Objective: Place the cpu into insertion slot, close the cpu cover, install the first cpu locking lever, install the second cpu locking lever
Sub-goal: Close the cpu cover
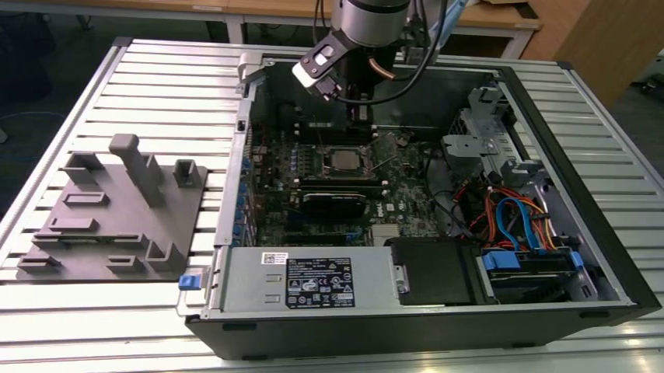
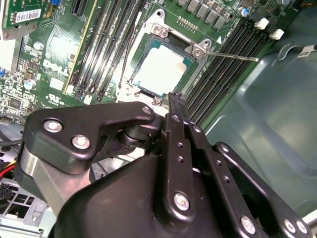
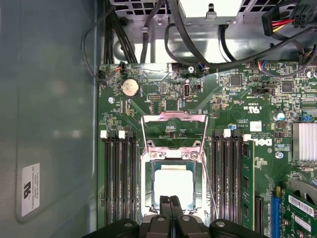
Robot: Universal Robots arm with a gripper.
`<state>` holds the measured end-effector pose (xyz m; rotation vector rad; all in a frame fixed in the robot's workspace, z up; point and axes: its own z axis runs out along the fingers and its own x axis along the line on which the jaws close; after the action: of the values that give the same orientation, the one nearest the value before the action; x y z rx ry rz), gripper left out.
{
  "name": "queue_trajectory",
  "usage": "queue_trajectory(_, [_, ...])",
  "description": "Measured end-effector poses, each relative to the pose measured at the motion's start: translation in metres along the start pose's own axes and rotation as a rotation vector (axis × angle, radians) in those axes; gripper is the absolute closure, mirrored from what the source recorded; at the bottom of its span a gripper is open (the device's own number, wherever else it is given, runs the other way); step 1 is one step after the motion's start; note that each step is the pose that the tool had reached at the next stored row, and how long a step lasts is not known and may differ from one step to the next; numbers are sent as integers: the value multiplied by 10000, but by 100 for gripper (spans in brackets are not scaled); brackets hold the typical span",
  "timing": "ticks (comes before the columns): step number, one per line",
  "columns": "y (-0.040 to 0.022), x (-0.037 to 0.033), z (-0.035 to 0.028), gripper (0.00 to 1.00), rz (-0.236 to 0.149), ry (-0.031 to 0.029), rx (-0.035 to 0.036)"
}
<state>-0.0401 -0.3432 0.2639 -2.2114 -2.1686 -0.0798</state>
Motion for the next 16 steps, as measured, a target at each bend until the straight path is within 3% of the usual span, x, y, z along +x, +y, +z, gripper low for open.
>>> queue_trajectory(16, [0, 4, -52, 89, 0, 1, -1])
